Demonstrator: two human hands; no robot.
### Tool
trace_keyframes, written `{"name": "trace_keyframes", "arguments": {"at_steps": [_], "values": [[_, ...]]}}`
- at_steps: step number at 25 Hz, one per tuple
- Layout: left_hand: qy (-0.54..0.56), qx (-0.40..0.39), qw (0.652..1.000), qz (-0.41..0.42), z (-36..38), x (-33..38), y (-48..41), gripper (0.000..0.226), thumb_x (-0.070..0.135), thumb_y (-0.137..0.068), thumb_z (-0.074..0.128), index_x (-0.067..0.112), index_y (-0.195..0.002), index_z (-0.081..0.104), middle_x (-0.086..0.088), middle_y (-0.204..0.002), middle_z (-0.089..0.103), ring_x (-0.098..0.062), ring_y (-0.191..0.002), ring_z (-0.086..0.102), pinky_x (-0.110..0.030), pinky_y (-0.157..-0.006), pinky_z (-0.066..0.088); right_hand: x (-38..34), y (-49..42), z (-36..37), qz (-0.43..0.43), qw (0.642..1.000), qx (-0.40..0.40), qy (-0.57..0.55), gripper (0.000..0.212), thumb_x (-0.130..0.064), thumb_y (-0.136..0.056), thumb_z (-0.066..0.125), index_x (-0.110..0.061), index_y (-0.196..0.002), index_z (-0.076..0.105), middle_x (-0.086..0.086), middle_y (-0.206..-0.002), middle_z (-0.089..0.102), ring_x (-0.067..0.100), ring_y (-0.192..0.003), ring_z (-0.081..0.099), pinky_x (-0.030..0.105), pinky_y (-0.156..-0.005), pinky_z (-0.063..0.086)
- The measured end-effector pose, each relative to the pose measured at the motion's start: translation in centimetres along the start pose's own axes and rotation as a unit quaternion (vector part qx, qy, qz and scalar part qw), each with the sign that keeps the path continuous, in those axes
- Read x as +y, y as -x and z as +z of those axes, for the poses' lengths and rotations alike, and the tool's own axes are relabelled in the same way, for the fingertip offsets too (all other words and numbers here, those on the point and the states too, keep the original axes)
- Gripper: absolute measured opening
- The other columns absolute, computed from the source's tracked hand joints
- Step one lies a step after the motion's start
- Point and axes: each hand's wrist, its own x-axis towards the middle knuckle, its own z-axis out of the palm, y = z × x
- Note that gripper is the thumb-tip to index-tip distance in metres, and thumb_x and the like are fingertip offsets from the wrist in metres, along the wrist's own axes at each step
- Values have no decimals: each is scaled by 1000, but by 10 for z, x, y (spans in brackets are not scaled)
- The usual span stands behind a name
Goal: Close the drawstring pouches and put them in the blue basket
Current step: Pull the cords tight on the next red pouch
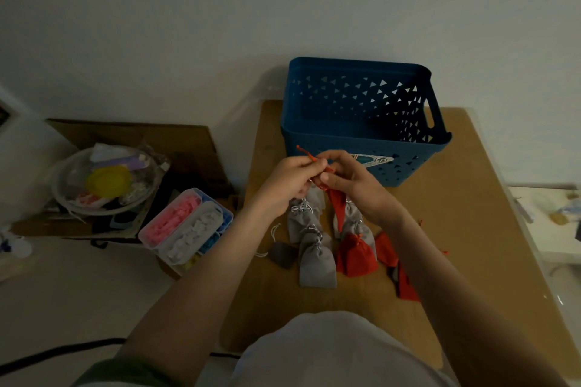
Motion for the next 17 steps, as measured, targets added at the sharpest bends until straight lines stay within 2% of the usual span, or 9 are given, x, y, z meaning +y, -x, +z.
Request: {"name": "trace_keyframes", "arguments": {"at_steps": [2, 4, 7, 8, 10, 11, 13, 15, 17], "values": [[42, -13, 999, -13, -4, 1, 0, 17, 19, -94, 56, 10, -84, 66, 2, -61, 51, -2, -42, 38, -15, -39, 25, 3, 1, -5, 1, 1000, -9, -23, 38, -14, -82, 66, -9, -118, 53, 10, -78, 54, 23, -84, 54, 35, -85, 41], [38, -42, 998, -18, -11, 2, 2, 15, 17, -93, 57, 10, -87, 68, 3, -66, 59, -2, -49, 43, -14, -45, 30, 2, 2, -8, 10, 999, -26, -47, 40, -17, -78, 68, -10, -116, 55, 4, -74, 57, 19, -80, 55, 33, -82, 42], [-59, -82, 995, 23, -15, 6, 7, 11, 12, -92, 58, 12, -92, 69, 3, -80, 67, 2, -60, 55, -11, -56, 39, -1, 4, -13, 23, 996, -27, -78, 31, -10, -85, 64, -8, -114, 55, -3, -68, 61, 10, -67, 60, 20, -69, 48], [-92, -72, 992, 42, -14, 8, 9, 9, 9, -91, 59, 12, -93, 68, 3, -82, 67, 4, -64, 59, -10, -60, 42, -1, 4, -14, 25, 997, -15, -74, 25, -5, -88, 60, -8, -112, 55, -5, -66, 61, 8, -63, 59, 17, -64, 47], [-221, -10, 970, 101, -10, 8, 9, 7, 10, -88, 64, 15, -92, 65, 1, -85, 68, -3, -77, 64, -20, -72, 51, 3, 3, -14, 31, 998, -3, -60, 21, -4, -89, 59, -9, -109, 57, -3, -67, 59, 11, -64, 57, 21, -68, 46], [-325, 33, 936, 135, -8, 8, 8, 6, 14, -87, 65, 15, -92, 62, 0, -86, 67, -10, -80, 64, -29, -75, 52, 5, 2, -14, 31, 998, -2, -55, 20, -7, -88, 61, -10, -108, 59, -1, -71, 59, 15, -68, 56, 27, -75, 44], [-507, 121, 828, 206, 1, 5, 9, 11, 20, -89, 61, 12, -95, 56, -6, -85, 64, -22, -79, 60, -39, -69, 50, 5, 1, -11, 33, 997, 5, -63, 15, -8, -92, 55, -11, -106, 61, 3, -79, 62, 17, -77, 58, 31, -82, 43], [-565, 166, 747, 310, 7, 2, 9, 9, 16, -89, 61, 8, -93, 56, -9, -75, 63, -27, -72, 57, -35, -55, 44, 2, -1, -7, 39, 995, 20, -85, 23, -6, -99, 40, -10, -106, 62, 2, -81, 67, 13, -79, 62, 27, -81, 47], [-572, 172, 701, 390, 10, -1, 8, 9, 7, -82, 67, 6, -85, 58, -8, -63, 60, -28, -64, 55, -30, -48, 37, 0, -3, -5, 40, 996, 17, -81, 29, -3, -100, 35, -7, -108, 62, 3, -84, 68, 12, -79, 63, 27, -83, 49]]}}
